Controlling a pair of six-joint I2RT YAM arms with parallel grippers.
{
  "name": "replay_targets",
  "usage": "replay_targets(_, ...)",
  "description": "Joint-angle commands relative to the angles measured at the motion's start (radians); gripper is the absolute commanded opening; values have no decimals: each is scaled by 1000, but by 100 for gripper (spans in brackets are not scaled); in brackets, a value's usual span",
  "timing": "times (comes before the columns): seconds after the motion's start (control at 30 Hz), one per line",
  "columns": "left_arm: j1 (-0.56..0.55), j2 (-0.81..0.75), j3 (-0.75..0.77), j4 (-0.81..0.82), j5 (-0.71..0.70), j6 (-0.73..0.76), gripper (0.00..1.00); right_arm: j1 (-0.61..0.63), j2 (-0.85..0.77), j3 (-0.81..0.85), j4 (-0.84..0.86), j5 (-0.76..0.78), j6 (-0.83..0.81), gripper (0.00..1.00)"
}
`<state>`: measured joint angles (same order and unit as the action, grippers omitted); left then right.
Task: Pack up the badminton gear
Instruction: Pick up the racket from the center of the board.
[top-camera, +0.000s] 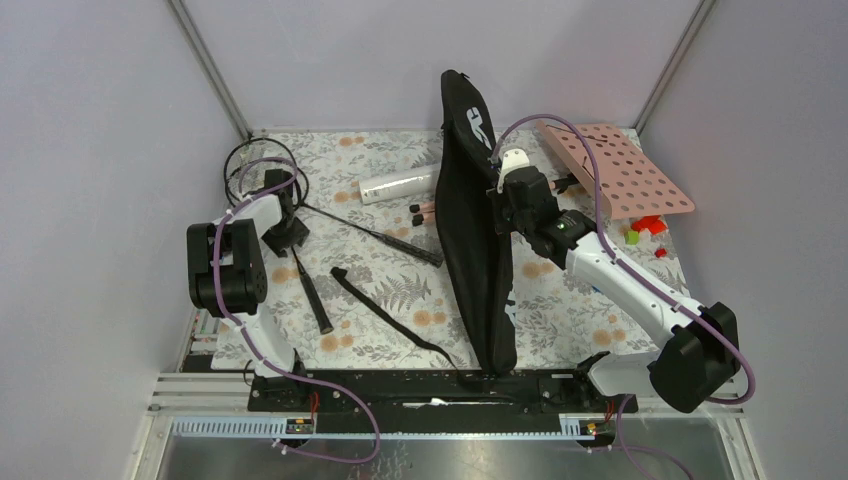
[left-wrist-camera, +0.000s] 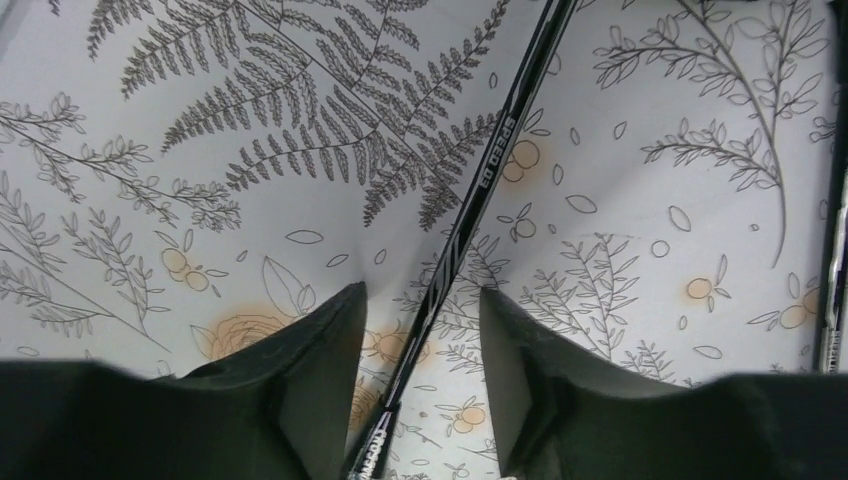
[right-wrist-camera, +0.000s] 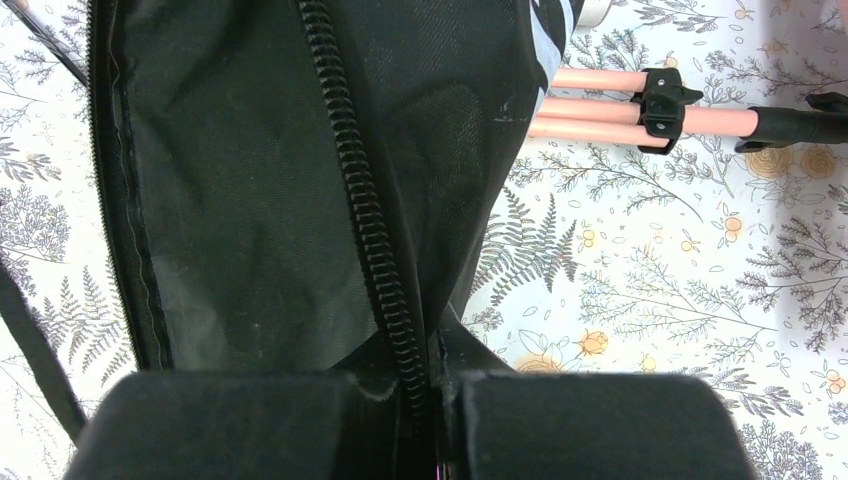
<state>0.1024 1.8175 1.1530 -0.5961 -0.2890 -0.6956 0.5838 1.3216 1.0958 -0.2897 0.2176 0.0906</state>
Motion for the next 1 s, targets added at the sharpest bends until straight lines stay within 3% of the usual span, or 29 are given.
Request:
replay_targets(0.0,6,22,29,-21,-38,46,37,-13,-55,-13,81,-5,-12,0)
replay_targets(0.1,6,4,7,5,-27,61,3,-19,-67,-20,86,-5,-13,0)
replay_targets(0.13,6,-3,-3,19,-18,67,0,-21,-74,-22,87,-4,-12,0)
replay_targets(0.3,-1,-85,-74,120,81,96,0,-28,-90,-40,97,-3,-12,0)
replay_targets(0.47,-93,-250,-138,162,14,131,0,-39,-84,-40,95,40,-5,0)
replay_targets(0.6,-258,-384,-173,185,-85,143,0,-43,-72,-36,96,40,3,0)
replay_targets(0.77,-454,-443,-180,194,-234,117,0,-44,-32,-10,75,51,4,0)
replay_targets(0.97,-661,-429,-215,294,-202,104,0,-45,6,8,63,45,12,0)
